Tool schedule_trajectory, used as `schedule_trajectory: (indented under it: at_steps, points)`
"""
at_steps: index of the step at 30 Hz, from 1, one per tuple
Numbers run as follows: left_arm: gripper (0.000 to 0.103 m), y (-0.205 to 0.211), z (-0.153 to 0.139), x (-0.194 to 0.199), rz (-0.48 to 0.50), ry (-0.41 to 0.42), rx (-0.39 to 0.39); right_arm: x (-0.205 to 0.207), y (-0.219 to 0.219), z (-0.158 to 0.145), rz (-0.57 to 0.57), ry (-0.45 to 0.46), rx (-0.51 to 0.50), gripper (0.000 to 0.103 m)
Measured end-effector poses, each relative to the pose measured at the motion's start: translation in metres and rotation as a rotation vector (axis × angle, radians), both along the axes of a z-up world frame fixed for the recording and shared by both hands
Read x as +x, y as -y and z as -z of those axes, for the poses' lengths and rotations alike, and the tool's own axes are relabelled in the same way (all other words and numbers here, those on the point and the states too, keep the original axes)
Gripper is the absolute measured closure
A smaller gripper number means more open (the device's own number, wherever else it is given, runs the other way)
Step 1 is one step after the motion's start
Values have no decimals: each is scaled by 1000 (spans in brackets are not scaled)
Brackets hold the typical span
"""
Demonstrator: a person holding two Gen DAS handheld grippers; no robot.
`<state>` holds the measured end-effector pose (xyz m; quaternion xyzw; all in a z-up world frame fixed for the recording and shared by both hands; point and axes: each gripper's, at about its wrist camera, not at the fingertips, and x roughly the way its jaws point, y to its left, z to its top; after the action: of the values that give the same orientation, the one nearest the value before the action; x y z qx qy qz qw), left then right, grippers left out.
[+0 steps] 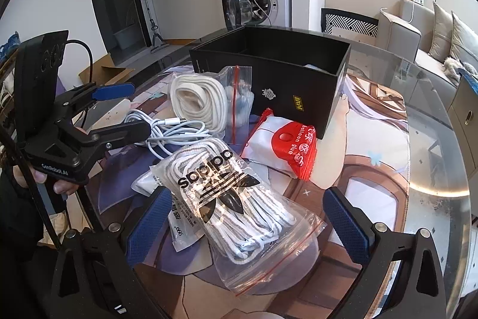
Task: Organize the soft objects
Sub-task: 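Grasp the white coiled cable with the left tool while the right tool grasps the adidas lace bag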
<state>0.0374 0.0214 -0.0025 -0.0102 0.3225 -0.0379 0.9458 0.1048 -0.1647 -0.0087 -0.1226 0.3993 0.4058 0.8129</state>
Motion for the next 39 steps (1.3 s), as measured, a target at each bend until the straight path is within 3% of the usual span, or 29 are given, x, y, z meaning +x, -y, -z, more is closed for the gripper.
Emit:
schedule_trajectory:
  at_steps: [20,25,32,39]
  points:
    - [0,-1,13,13,15,-86,21,14,-16,16,-38,-70,-9,1]
    - [0,0,15,13,27,-99,20,11,-17,15,-72,-81,-2,13]
    - [0,0,16,16,43,-121,15,6,-16,15,-81,-75,-1,19]
    - [1,1,19,19,63,-154,-4,0,-12,13,-100,-64,1,38]
